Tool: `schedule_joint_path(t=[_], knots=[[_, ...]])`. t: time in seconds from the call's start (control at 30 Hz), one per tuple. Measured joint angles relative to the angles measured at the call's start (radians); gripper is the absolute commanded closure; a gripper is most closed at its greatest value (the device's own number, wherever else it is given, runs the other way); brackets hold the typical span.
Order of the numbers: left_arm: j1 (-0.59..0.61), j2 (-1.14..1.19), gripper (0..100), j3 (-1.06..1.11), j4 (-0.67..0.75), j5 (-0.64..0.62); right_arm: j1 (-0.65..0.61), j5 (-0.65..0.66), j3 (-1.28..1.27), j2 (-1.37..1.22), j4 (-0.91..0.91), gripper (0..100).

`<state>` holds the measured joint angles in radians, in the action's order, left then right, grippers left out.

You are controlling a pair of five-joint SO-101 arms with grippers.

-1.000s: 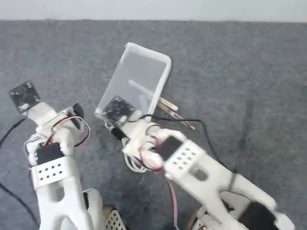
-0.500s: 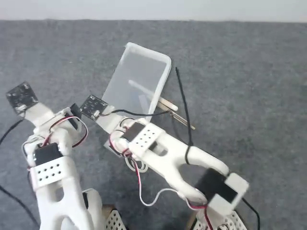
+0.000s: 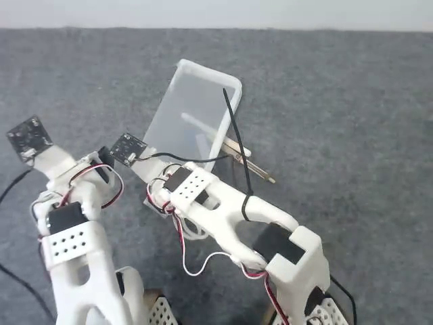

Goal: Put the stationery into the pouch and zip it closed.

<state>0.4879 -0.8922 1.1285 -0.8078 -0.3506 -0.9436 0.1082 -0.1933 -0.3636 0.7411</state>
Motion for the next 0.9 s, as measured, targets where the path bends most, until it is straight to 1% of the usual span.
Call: schedule_joint_path(t=[0.2,0.27,0.33,0.47,0.63,0.77,0.9], knots=[[0.002,0.0,77,0.0,0.0,0.0,0.0,-0.003,0.038,-0.018,0.081,87.8],[0.002,0.0,77,0.0,0.0,0.0,0.0,-0.003,0.038,-0.034,0.087,92.1],[0.002,0.0,77,0.0,0.0,0.0,0.002,-0.003,0.044,-0.038,0.091,99.1],[0.002,0.0,77,0.0,0.0,0.0,0.005,0.017,0.049,-0.038,0.106,99.4],[0.002,0.0,77,0.0,0.0,0.0,0.005,0.038,0.064,-0.017,0.196,99.1],[0.002,0.0,77,0.0,0.0,0.0,0.006,0.043,0.034,0.075,0.272,99.1],[0.002,0.0,77,0.0,0.0,0.0,0.038,0.055,-0.08,0.207,0.265,99.1]])
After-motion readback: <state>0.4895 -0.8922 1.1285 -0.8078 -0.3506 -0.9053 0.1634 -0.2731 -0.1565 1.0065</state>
